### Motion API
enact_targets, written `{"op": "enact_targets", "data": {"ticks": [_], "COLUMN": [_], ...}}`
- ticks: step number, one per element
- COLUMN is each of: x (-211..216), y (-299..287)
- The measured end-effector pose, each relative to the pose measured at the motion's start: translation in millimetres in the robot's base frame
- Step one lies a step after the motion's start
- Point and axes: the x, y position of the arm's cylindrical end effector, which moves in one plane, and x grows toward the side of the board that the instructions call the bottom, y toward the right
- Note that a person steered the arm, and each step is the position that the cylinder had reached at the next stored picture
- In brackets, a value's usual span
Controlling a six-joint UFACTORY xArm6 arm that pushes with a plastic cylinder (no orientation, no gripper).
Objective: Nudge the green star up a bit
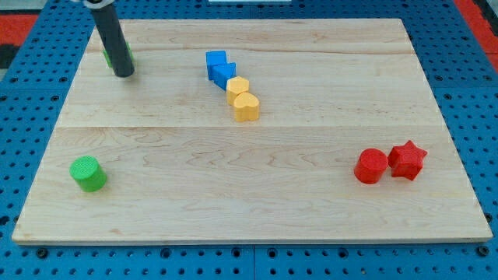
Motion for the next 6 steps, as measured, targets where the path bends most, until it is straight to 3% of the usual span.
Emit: {"op": "enact_targets", "data": {"ticks": [4, 6], "x": [-33.6, -9.1], "y": [-6.9, -31.9]}}
